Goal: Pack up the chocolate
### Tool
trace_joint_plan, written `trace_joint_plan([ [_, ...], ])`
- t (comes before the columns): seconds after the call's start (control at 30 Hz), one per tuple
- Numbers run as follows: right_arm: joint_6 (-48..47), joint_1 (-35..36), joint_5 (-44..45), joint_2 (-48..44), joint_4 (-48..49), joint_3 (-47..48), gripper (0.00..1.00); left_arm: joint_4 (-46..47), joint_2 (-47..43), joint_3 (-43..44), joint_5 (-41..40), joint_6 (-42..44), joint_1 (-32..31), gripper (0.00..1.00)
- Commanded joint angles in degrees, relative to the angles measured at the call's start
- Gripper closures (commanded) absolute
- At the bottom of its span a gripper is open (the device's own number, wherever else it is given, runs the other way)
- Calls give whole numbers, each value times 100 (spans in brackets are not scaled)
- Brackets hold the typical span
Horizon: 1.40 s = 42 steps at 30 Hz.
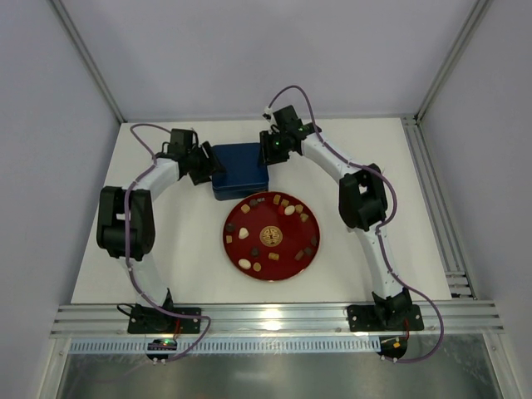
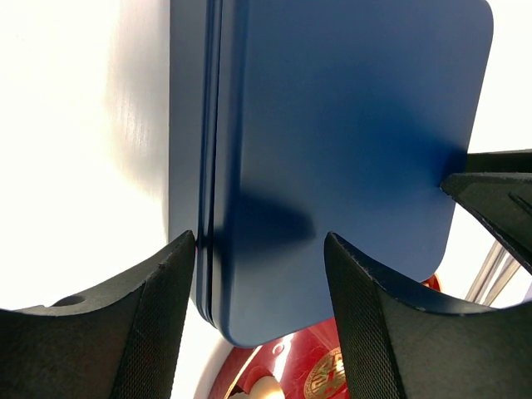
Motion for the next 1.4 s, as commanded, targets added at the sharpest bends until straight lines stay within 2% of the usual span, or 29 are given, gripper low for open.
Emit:
trace_joint_plan([
  [0.0,-79,137,10,-251,-339,-182,59,11,-307,12,-20,-60,-84,38],
  [0.37,-70,172,36,-498,-207,-454,59,-129,-413,-50,-116,1,-111,43],
  [0.9,-17,172,89,-568,-145,-525,59,-990,-492,-120,-573,370,-111,46],
  [1.37,45,172,-78,-893,-49,-797,58,-1061,-554,-182,-486,282,-120,46],
])
